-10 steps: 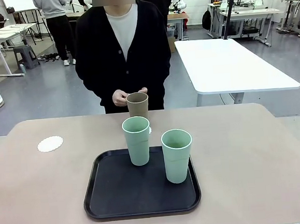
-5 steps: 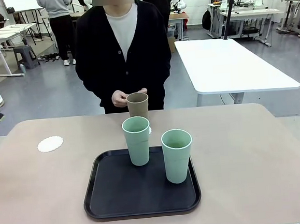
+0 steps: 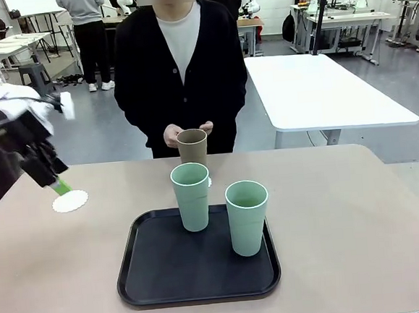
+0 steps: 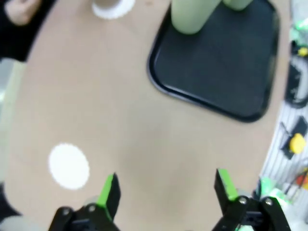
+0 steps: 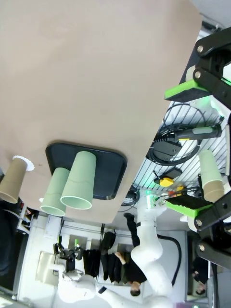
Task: Place coasters on the table and set cups on them.
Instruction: Take one Reusable plastic cup from the Flat Tray and place it on a coaster set by the human.
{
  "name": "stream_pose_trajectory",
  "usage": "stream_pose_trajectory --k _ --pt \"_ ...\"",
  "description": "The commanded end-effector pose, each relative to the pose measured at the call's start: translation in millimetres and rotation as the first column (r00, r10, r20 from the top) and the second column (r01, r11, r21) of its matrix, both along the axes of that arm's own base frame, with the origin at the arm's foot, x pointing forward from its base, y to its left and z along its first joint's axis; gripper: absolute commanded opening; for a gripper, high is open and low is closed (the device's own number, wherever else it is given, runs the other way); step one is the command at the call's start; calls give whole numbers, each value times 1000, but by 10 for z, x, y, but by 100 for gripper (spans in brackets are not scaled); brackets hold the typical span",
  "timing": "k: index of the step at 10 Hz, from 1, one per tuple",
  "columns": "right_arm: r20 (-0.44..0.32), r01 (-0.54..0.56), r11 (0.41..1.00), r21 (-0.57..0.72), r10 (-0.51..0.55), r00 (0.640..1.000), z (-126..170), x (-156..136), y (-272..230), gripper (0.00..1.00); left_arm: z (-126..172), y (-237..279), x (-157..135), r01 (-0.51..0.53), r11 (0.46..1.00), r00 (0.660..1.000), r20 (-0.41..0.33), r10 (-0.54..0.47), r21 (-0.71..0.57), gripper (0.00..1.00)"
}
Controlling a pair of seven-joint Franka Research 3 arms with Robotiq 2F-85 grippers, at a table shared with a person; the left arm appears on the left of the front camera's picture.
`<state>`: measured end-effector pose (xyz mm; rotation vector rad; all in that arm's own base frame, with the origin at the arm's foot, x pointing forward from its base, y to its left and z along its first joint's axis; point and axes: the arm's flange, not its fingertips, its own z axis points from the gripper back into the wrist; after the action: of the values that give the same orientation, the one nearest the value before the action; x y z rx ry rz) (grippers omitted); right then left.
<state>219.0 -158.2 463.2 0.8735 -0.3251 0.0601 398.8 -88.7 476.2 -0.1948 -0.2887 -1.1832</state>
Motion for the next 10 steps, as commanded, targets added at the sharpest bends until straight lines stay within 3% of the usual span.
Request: stream_pose_trajectory --k 1,5,6,10 --pt "23 -14 1000 22 13 1000 -5 14 -6 100 -245 -225 37 44 999 998 39 -45 31 100" --pt "23 -14 1000 22 13 1000 -5 14 -6 100 -635 -723 95 130 991 991 16 -130 -35 100" --pt "23 -14 1000 22 13 1000 -5 14 -6 100 -521 -633 22 113 993 993 13 -114 23 100" --pt "23 -14 1000 22 13 1000 -5 14 -6 100 -521 -633 22 113 993 993 13 -114 23 100"
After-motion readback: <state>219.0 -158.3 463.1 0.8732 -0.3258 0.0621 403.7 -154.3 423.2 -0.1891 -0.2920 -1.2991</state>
